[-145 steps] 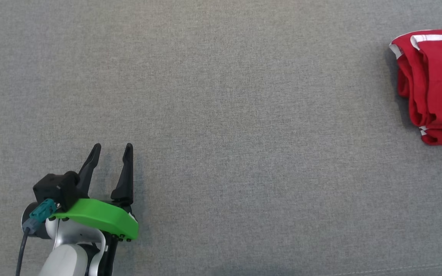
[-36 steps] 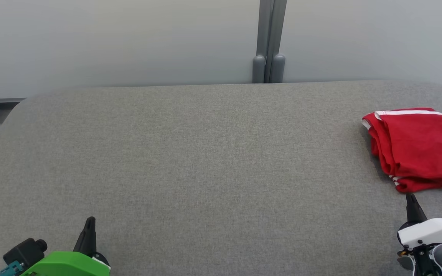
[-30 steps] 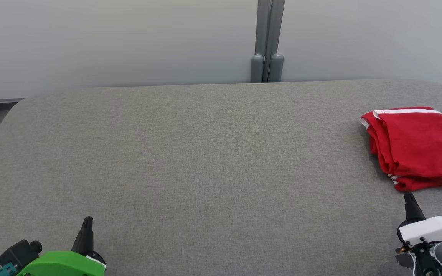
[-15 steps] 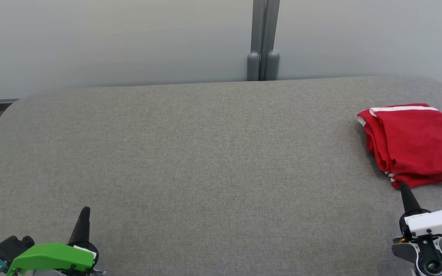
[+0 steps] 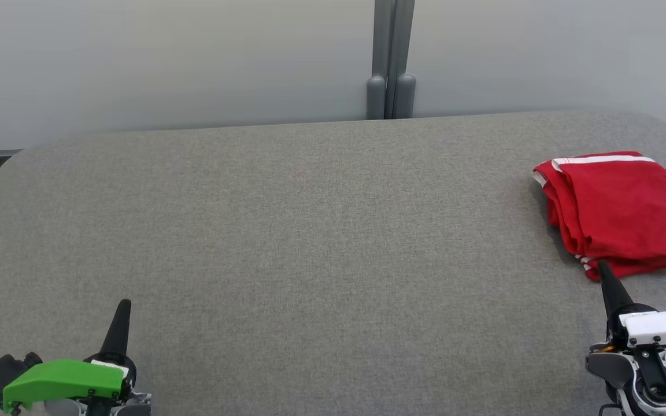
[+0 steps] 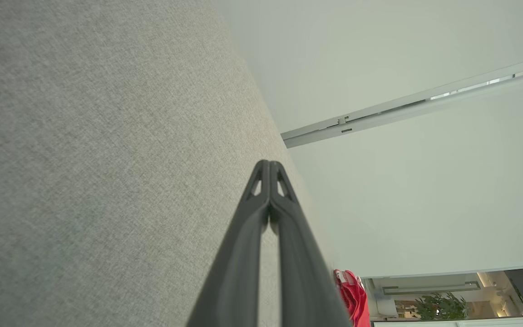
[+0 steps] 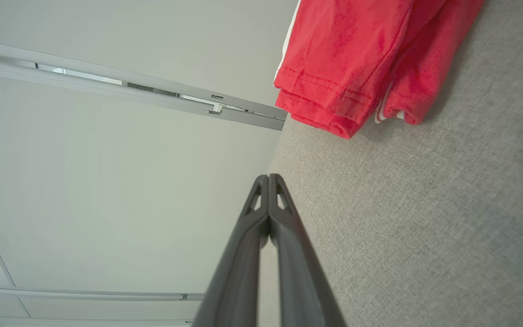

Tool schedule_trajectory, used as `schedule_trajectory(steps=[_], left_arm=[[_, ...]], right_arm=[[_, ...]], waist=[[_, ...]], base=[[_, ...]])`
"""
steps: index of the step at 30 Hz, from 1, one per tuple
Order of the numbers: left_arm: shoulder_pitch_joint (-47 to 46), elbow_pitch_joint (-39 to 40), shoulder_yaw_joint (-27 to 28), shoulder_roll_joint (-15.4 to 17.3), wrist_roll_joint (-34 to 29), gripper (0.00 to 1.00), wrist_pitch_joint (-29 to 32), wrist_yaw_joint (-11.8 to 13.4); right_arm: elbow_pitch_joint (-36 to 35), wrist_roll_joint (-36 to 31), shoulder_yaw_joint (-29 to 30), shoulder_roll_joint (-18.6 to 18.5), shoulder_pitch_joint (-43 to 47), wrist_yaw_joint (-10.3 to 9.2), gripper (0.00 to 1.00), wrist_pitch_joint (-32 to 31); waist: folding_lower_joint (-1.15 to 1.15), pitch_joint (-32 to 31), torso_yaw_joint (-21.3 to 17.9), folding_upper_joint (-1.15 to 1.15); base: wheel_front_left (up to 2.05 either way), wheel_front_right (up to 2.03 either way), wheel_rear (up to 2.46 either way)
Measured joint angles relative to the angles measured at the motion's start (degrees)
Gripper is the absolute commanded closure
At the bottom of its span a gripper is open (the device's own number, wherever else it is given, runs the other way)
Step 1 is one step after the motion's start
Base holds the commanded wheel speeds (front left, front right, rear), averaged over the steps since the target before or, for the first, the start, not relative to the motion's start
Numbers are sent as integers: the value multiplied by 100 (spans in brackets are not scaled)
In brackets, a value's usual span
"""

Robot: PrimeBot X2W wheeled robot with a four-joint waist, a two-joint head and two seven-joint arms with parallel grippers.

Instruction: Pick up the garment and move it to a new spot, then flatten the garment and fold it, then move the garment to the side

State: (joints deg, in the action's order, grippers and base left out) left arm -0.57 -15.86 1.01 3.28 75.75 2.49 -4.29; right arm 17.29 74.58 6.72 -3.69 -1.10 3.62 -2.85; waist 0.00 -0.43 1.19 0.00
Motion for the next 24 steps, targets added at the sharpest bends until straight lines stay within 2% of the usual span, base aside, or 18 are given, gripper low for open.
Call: schedule_trajectory(steps=[24], left_arm=[[-305,-12,394,-94,1590,100,405,-260]], right_arm=[[-51,1675,169,147,-242,311,100,-403]], waist=[[0,58,-120,0]], base=[[0,0,0]])
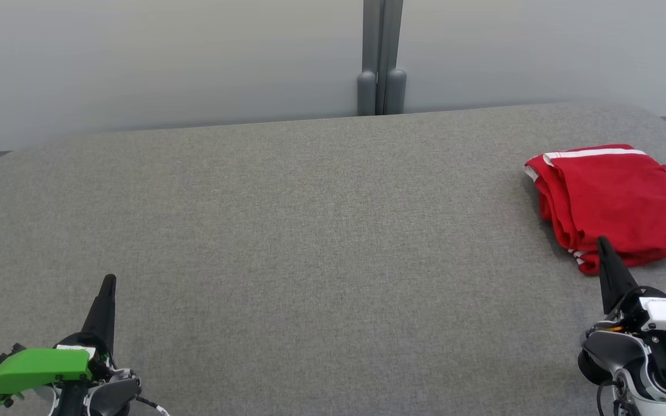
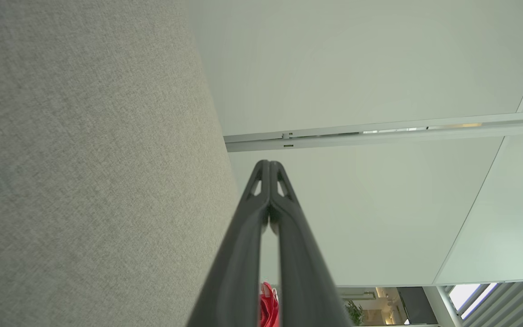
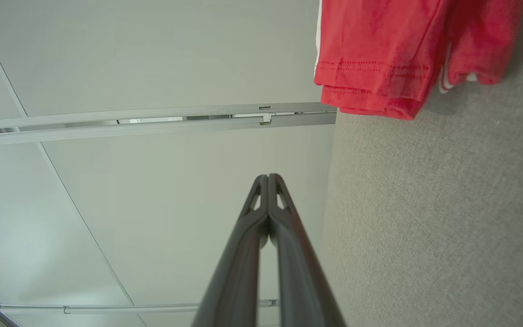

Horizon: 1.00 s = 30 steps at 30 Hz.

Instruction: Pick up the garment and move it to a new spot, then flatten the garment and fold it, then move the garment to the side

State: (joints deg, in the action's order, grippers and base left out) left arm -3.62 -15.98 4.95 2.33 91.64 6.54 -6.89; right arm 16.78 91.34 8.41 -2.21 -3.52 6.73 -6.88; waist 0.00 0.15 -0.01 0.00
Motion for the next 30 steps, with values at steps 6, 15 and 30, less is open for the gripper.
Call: schedule_trajectory(steps=[6,15,30], left_arm=[[0,0,3,-9,0,100,0,0],[0,0,3,-14,0,100,0,0],[0,2,3,-18,0,100,-1,-14]], right_arm=[[-9,0,1,1,-9,0,100,0],[-23,1,0,1,-10,0,100,1],[-35,1,-7,1,-10,0,100,2]], waist=[[0,0,0,0],[0,0,0,0],[0,1,1,0]], base=[[0,0,0],[0,0,0],[0,0,0]])
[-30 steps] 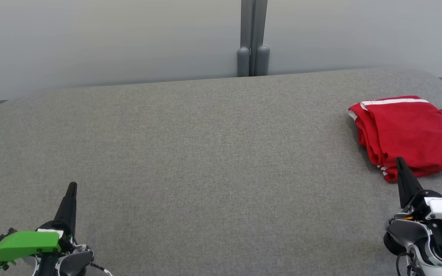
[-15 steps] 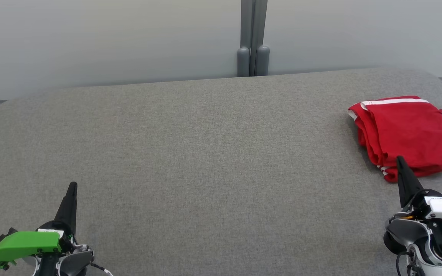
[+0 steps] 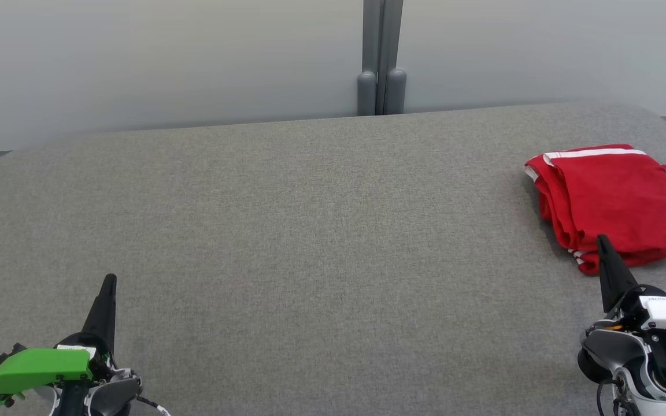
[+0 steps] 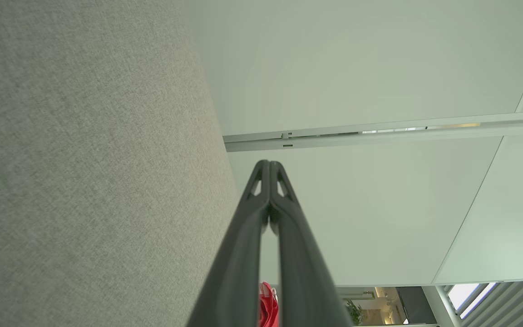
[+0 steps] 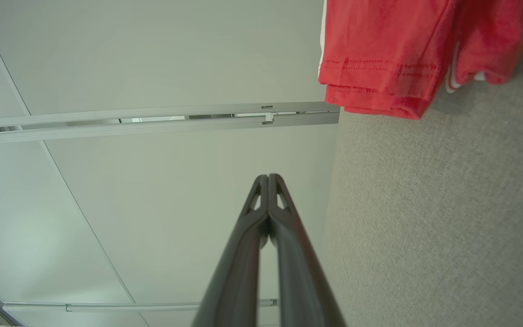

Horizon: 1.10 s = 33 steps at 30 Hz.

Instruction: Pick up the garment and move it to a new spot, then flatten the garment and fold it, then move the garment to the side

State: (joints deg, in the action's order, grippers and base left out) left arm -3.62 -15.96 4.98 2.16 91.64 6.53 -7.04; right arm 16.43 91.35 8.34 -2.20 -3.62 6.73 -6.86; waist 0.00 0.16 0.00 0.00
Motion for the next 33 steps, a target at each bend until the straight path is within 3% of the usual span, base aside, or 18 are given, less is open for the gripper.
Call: schedule_trajectory(steps=[33], left_arm=[[0,4,-1,0,0,100,-1,0]], right_arm=[[-23,8,-15,0,0,0,100,1]], waist=[[0,1,0,0]], base=[[0,0,0]])
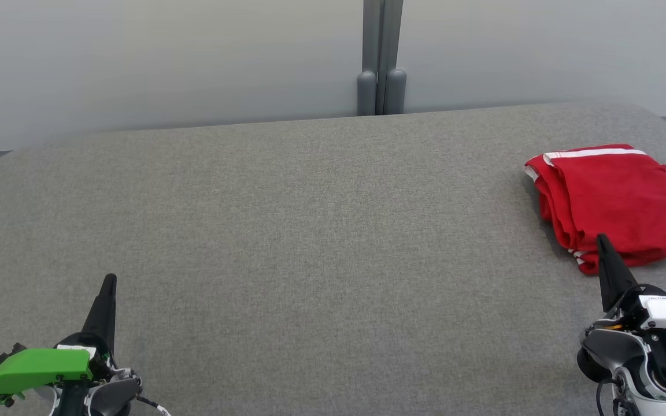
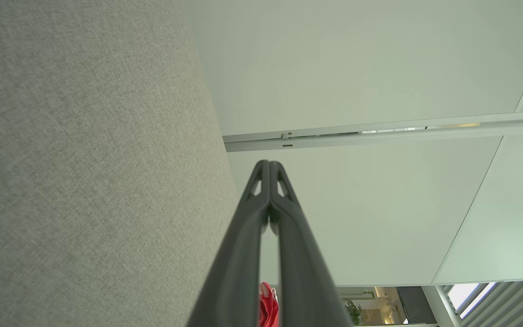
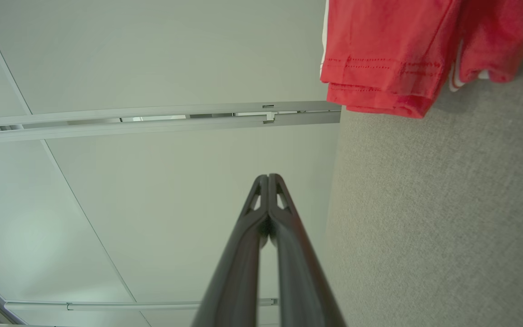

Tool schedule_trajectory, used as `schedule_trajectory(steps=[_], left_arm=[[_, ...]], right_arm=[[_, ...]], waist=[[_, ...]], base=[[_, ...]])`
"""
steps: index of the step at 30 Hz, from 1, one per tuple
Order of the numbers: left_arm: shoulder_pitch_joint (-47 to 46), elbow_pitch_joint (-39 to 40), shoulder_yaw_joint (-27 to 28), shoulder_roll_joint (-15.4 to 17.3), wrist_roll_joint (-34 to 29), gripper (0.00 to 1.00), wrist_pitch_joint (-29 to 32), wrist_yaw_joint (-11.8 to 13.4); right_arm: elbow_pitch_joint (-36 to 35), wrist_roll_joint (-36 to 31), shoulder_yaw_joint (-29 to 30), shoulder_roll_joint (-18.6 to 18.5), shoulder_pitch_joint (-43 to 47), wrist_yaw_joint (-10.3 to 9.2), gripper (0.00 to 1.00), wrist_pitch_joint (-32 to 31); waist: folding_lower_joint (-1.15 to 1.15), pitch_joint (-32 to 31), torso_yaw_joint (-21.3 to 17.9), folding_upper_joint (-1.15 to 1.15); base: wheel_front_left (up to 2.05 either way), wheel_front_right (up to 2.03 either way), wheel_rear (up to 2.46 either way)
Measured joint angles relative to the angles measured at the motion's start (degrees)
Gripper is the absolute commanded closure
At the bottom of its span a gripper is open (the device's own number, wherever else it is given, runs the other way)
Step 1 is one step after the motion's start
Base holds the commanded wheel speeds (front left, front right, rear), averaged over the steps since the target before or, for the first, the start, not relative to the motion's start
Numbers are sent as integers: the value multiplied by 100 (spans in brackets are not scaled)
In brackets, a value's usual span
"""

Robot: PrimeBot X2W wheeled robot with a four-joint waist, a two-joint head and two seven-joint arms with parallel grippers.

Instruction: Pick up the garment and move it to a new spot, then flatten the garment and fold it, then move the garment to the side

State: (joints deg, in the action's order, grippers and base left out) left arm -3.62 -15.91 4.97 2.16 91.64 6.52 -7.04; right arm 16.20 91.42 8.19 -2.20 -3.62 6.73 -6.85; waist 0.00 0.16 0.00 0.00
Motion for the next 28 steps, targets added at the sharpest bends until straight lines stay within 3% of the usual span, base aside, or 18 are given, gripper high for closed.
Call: schedule_trajectory(steps=[28], left_arm=[[0,2,-1,0,0,100,0,-1]], right_arm=[[-5,2,-13,0,0,0,100,8]], waist=[[0,0,0,0]], base=[[0,0,0]])
